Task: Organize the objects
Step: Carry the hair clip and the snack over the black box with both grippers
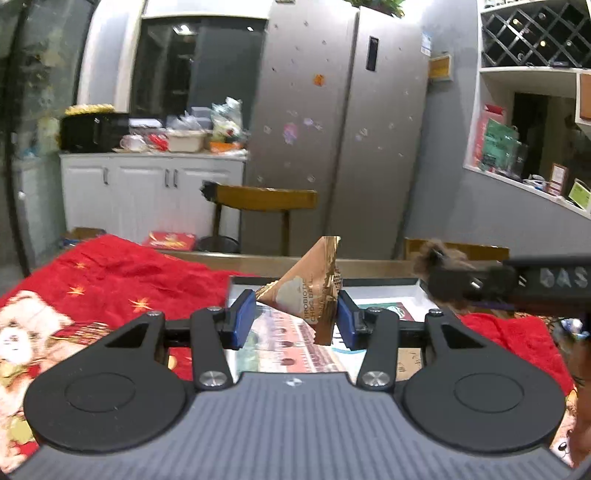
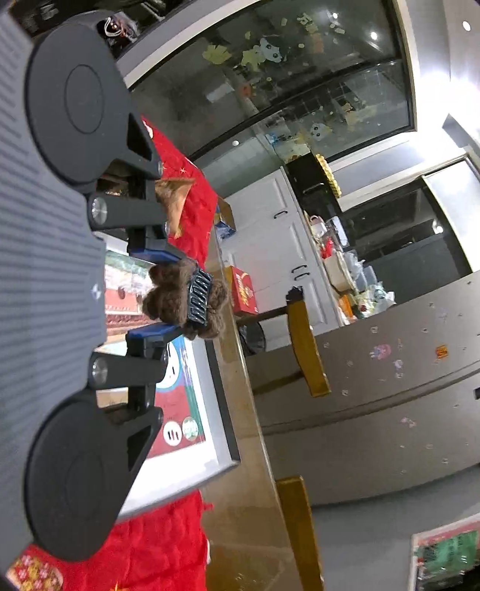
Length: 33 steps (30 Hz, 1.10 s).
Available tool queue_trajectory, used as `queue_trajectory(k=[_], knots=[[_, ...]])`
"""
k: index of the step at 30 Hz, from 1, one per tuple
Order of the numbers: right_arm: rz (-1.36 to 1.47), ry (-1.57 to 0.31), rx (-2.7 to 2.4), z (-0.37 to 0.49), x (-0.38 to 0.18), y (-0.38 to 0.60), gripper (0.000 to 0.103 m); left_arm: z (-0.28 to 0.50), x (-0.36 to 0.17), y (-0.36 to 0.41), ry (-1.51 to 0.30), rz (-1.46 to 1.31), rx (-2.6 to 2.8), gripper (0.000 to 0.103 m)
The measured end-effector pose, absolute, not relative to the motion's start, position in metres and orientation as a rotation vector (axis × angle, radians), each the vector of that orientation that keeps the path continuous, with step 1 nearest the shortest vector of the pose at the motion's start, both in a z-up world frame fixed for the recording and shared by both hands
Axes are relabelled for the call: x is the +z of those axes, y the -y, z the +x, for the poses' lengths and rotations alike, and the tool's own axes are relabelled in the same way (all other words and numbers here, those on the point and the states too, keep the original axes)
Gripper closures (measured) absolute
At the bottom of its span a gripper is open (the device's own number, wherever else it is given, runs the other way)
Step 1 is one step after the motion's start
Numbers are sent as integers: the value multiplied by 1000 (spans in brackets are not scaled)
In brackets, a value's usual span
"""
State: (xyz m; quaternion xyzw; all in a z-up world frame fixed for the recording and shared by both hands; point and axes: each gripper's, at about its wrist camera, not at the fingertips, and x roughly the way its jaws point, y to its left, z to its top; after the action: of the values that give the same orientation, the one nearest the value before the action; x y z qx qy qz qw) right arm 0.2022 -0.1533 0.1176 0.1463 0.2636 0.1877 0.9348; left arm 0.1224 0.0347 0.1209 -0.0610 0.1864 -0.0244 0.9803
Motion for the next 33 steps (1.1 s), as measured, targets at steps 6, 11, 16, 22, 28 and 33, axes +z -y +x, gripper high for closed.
queue_trajectory(k=[6, 11, 16, 22, 28, 33], knots=[[319, -610, 375, 232, 93, 141, 66, 155, 94, -37, -443, -118, -77, 51], [328, -668, 367, 248, 62, 138, 66, 176, 56, -40, -542, -116, -79, 50], [327, -761, 355, 260, 34, 142, 66, 186, 28, -32, -601, -60, -53, 50], [323, -826, 346, 270, 22, 145, 66, 190, 20, -32, -614, -56, -57, 50], [309, -863, 348, 272, 19, 140, 66, 192, 18, -33, -618, -53, -57, 50], [302, -876, 354, 273, 19, 139, 65, 191, 19, -34, -620, -57, -56, 50]])
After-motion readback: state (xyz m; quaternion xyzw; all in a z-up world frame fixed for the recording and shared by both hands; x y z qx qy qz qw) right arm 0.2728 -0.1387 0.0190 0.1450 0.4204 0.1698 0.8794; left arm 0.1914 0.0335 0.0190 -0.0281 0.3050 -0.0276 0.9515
